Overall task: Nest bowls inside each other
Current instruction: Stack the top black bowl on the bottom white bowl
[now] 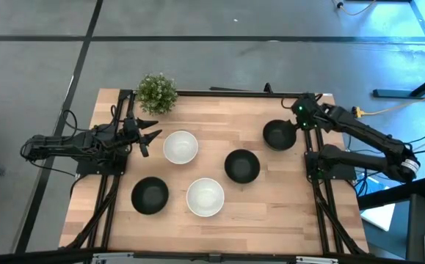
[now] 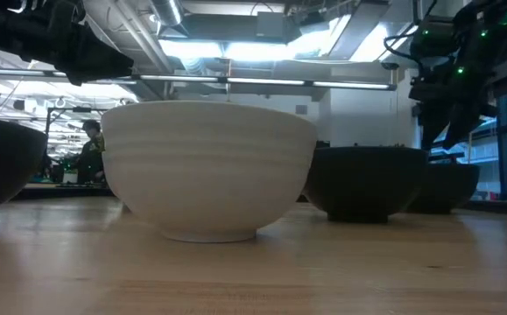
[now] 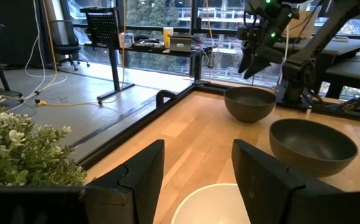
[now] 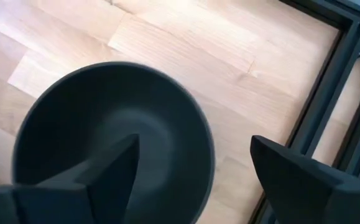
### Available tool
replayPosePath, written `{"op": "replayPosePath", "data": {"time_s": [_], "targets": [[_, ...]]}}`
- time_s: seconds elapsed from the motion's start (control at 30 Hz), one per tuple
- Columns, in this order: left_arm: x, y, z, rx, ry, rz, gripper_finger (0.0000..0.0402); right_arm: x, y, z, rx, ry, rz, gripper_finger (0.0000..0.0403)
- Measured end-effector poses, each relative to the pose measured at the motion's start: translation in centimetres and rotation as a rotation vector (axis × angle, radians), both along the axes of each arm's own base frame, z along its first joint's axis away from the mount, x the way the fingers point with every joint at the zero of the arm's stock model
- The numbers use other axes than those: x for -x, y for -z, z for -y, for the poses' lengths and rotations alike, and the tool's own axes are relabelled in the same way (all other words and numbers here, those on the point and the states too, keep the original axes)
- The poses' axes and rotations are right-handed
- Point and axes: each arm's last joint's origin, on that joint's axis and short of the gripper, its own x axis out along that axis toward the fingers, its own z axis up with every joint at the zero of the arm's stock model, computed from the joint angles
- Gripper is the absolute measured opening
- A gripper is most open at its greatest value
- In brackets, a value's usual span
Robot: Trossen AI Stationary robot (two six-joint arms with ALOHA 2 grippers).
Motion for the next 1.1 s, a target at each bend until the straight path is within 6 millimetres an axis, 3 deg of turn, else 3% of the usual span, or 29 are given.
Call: {"op": "replayPosePath", "data": {"time_s": [0.13,0.37,0.7,1.1], "targets": [[0.0,0.0,0.0,-0.002,-0.019,0.0,0.0183,0.6,0.4,0.8,-0.022,0.018,0.04,0.029],[0.0,0.0,-0.1,-0.003,-0.025,-0.001,0.0183,0.9,3.2,0.6,-0.114,0.031,0.078,0.0271],[0.1,0.0,-0.1,-0.005,-0.046,0.0,0.0183,1.0,3.4,0.7,-0.114,0.056,0.08,0.0263],[0.1,0.0,-0.1,-0.005,-0.047,-0.001,0.0183,1.0,3.6,0.6,-0.124,0.06,0.072,0.0174]]}}
